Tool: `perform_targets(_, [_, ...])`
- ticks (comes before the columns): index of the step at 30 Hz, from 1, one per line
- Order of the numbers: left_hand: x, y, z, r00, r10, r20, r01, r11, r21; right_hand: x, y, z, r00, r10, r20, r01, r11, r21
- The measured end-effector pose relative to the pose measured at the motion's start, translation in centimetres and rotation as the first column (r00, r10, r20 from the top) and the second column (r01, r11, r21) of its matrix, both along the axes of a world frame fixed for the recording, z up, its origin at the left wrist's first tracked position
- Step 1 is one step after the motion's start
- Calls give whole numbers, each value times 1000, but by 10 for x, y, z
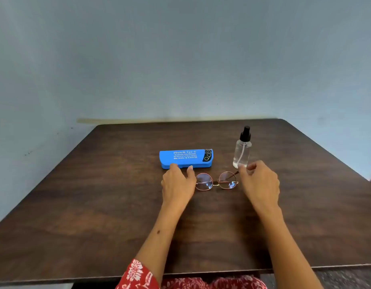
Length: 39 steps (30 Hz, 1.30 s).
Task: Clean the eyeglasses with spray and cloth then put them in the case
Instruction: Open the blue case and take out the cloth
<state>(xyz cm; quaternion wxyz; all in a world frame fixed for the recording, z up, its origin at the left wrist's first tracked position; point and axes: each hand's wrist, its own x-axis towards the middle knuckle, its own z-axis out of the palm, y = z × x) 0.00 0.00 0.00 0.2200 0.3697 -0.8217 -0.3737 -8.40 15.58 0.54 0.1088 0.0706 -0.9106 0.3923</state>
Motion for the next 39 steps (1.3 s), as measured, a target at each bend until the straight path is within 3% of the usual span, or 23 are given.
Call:
perform_targets(4, [-1,-4,-3,998,53,44,-60,985,163,-7,-4,-7,971,95,219,-85,995,-52])
perform_targets(6, [0,-4,-1,999,35,12,-37,970,241,-5,-8,-4,957,140,254,-117,988,-104])
perform_targets(13, [7,-10,3,995,23,-99,33,848,529,-4,-13,-10,938,236,256,-145,933,-329])
perform_targets(23, [10,-19,4,986,-67,-150,145,782,606,8,-12,-13,964,193,183,-110,915,-387])
perform_targets(27, [14,-17,3,977,-106,-185,189,828,528,12,-10,-15,973,205,108,-157,928,-338])
perform_targets(32, [17,-9,-6,974,-123,-188,158,971,180,18,-12,-20,972,236,-11,-234,954,-185])
perform_targets(36, [18,-4,-10,963,-178,-205,175,984,-31,20,-15,-25,967,249,-61,-246,968,56])
perform_targets(39, [17,0,-14,950,-221,-219,200,973,-113,19,-18,-27,947,282,-156,-262,955,137])
